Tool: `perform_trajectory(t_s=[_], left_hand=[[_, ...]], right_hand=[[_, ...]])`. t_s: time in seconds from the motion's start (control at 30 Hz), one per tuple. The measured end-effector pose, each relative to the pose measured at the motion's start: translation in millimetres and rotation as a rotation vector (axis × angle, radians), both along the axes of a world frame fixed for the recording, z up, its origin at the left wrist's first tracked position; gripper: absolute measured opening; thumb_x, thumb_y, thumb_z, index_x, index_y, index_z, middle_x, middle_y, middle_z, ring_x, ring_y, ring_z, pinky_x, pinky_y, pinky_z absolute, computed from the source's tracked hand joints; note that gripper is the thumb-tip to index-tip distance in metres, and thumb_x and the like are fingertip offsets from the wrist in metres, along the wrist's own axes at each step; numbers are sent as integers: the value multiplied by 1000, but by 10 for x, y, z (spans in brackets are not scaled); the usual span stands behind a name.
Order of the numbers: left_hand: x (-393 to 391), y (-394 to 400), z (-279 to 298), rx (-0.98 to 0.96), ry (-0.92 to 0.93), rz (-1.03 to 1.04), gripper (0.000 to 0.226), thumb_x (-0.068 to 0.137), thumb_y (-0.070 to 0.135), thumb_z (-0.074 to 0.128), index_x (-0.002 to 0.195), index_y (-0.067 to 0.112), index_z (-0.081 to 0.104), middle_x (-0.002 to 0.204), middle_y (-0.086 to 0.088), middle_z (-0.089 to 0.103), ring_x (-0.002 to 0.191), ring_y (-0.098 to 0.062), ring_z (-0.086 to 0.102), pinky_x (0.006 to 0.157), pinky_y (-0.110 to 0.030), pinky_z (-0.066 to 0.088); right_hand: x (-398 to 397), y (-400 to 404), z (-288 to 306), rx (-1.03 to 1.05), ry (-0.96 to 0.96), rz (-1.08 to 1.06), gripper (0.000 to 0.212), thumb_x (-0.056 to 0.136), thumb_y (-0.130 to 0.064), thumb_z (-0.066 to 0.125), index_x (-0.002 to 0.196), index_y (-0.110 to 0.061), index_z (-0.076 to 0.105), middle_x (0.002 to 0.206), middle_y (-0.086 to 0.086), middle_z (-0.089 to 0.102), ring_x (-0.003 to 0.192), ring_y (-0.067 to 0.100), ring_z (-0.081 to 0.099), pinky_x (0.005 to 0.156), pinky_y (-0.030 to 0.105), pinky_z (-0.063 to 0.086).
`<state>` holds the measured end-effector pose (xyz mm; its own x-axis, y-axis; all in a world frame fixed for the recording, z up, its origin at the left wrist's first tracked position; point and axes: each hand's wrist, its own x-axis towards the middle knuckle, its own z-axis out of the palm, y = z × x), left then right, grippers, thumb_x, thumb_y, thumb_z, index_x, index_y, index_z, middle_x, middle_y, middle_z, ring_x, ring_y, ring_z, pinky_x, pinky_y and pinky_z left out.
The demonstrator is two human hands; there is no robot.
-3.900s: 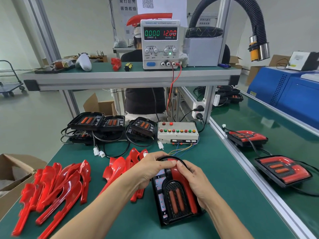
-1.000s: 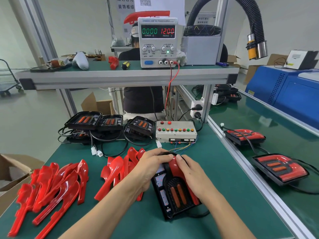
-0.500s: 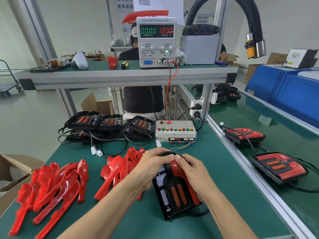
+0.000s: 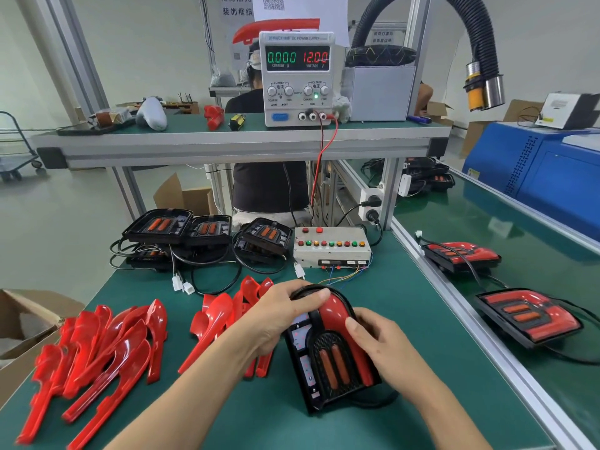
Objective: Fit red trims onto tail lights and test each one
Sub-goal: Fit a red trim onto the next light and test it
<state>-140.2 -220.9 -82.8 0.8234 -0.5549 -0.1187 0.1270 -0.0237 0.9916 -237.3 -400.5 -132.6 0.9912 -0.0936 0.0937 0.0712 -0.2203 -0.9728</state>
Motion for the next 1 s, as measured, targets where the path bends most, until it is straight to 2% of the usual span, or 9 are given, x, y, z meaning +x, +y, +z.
perform_trajectory(t_s=[0.07, 0.2, 0.33, 0.47, 0.57, 0.63, 0.73, 0.9, 1.0], left_hand=[[-20, -18, -29, 26, -65, -9, 31, 83, 9, 80, 109, -3, 69, 103, -22, 74, 89, -22, 70, 91, -37, 58], [-28, -55, -57, 20, -104, 22, 30, 83, -1, 78, 109, -6, 66, 97, -17, 74, 86, -20, 69, 87, -33, 59], [-12, -58, -59, 15, -82, 39, 29, 83, -2, 77, 109, -7, 65, 94, -15, 74, 83, -20, 70, 82, -31, 60], [26, -69, -75, 23, -60, 33, 27, 85, 2, 77, 108, -5, 67, 99, -17, 76, 85, -21, 72, 79, -28, 59], [49, -66, -96, 6, 2, 41, 26, 86, 5, 76, 109, -5, 68, 105, -22, 75, 89, -25, 72, 88, -36, 60], [79, -34, -105, -33, 76, 55, 25, 87, 7, 75, 109, -4, 70, 106, -23, 74, 92, -29, 71, 94, -43, 57], [141, 4, -108, -62, 132, 52, 22, 87, 9, 75, 106, -1, 71, 103, -21, 75, 90, -29, 72, 94, -44, 57], [161, -8, -121, -48, 113, 60, 23, 86, 8, 76, 107, 0, 71, 103, -20, 76, 90, -28, 73, 91, -42, 57], [168, 4, -128, -42, 120, 67, 25, 86, 7, 76, 109, 0, 70, 101, -17, 77, 89, -26, 74, 85, -38, 57]], right_hand=[[-57, 4, -61, 5, -21, -26, 19, 96, -46, 60, 111, -40, 71, 107, -8, 76, 100, 7, 71, 82, 14, 51], [-36, 70, -138, 71, -81, -108, 17, 96, -39, 65, 108, -31, 76, 102, -1, 78, 95, 14, 74, 82, 23, 54], [-26, 130, -160, 112, -110, -140, 23, 93, -43, 65, 110, -34, 77, 102, 0, 79, 97, 20, 75, 86, 33, 59], [-14, 135, -186, 100, -108, -169, 29, 93, -50, 63, 111, -34, 77, 100, -1, 80, 95, 19, 76, 88, 39, 59], [-41, 33, -220, 72, -45, -107, 41, 93, -60, 58, 115, -31, 75, 101, -1, 79, 97, 20, 75, 89, 38, 59], [-106, -73, -245, 46, -18, -59, 43, 90, -65, 62, 120, -37, 73, 109, -6, 78, 104, 15, 74, 93, 34, 57], [-188, -171, -311, -46, 4, -48, 48, 83, -76, 62, 115, -41, 72, 106, -10, 78, 99, 9, 73, 91, 32, 55], [-158, -92, -406, -14, -4, -100, 40, 86, -67, 62, 105, -33, 71, 97, 1, 77, 91, 24, 72, 92, 54, 55], [-161, -43, -461, 9, -8, -112, 36, 87, -64, 62, 104, -33, 70, 96, 3, 76, 89, 26, 71, 91, 56, 54]])
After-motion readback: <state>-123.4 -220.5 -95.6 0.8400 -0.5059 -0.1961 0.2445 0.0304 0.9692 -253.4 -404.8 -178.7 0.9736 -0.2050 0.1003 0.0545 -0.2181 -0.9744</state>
